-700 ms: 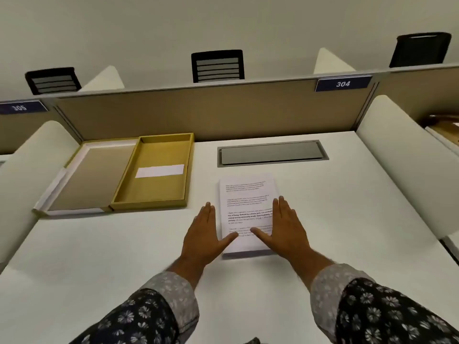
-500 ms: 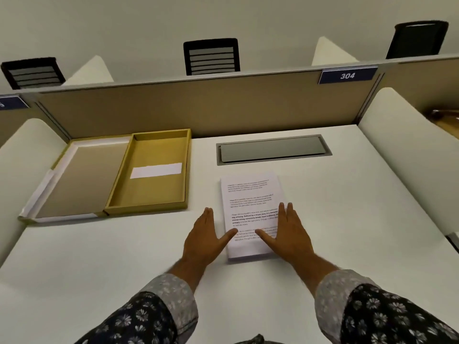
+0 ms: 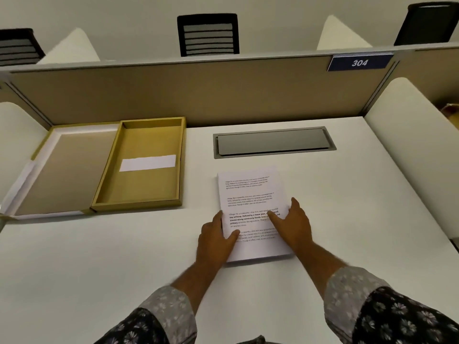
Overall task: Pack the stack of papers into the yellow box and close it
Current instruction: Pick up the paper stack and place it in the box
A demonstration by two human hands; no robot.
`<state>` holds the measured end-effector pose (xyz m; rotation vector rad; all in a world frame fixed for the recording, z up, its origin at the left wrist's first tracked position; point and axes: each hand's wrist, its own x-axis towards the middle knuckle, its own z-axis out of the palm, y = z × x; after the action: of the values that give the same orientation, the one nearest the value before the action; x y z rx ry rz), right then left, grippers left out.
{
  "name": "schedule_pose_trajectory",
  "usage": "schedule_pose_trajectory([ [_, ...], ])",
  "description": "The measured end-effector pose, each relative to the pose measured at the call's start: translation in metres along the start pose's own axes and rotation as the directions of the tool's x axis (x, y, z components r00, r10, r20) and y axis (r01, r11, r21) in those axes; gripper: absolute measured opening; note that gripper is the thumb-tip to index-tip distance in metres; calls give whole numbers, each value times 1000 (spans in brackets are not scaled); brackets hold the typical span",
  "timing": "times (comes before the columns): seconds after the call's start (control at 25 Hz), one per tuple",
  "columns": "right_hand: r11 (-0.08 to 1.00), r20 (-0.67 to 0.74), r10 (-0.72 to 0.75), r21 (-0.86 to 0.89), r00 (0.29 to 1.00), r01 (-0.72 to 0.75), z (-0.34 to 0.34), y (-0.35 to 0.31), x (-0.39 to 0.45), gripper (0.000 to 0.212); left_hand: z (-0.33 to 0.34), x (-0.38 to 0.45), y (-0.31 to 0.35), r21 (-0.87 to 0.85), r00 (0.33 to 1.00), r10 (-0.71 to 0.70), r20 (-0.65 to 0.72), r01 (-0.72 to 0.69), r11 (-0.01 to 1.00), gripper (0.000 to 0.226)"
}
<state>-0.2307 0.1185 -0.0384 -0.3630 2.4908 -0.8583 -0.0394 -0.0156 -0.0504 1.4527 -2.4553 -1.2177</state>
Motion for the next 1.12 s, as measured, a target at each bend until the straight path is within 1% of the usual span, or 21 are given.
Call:
schedule_pose_trajectory([
  [0.08, 987, 13, 96, 127, 995, -97, -5, -1, 8, 72, 2, -1, 8, -126, 1000, -26, -14, 24, 992, 79],
  [0.16, 949, 91, 176, 247, 980, -194, -12, 0, 23, 41, 6, 2, 16, -195, 996, -56, -71, 42, 980, 71],
  [0.2, 910, 167, 213, 324, 963, -258, -15, 0, 29, 34, 5, 4, 20, -223, 993, -76, -87, 54, 973, 68],
  [0.24, 858, 254, 241, 396, 937, -328, -19, -2, 33, 32, 4, 7, 24, -249, 991, -96, -95, 69, 966, 64],
  [0.28, 812, 330, 251, 440, 910, -384, -22, -5, 33, 33, 3, 11, 27, -271, 988, -117, -96, 87, 959, 61],
  [0.32, 796, 379, 244, 448, 893, -408, -24, -6, 34, 34, 2, 15, 30, -289, 986, -140, -89, 109, 951, 59],
  [0.4, 829, 396, 199, 419, 896, -370, -21, -9, 32, 37, 1, 21, 33, -313, 981, -181, -72, 150, 938, 57],
  [0.48, 875, 359, 126, 399, 925, -274, -14, -9, 28, 40, 1, 25, 32, -337, 975, -210, -67, 176, 925, 55],
  [0.56, 893, 353, 38, 408, 935, -191, -9, -9, 24, 43, 2, 28, 27, -362, 972, -224, -65, 186, 913, 57],
  [0.68, 876, 379, -78, 468, 922, -119, -14, -7, 21, 47, 0, 34, 23, -446, 967, -256, -1, 229, 865, 70],
  [0.8, 818, 353, -183, 572, 917, -57, -27, -2, 12, 45, -12, 41, 21, -596, 954, -268, 138, 296, 746, 90],
  [0.88, 760, 318, -234, 650, 919, -32, -35, 2, 3, 47, -22, 42, 18, -671, 959, -207, 193, 283, 686, 88],
  [1.0, 670, 260, -332, 742, 907, 33, -48, 2, -8, 49, -44, 42, 25, -785, 974, -24, 225, 196, 587, 69],
  [1.04, 638, 240, -362, 768, 901, 52, -53, -1, -10, 49, -53, 42, 32, -803, 976, 35, 216, 157, 575, 64],
  [1.12, 591, 194, -419, 800, 887, 104, -63, -9, -11, 49, -70, 42, 48, -789, 983, 106, 148, 53, 612, 59],
])
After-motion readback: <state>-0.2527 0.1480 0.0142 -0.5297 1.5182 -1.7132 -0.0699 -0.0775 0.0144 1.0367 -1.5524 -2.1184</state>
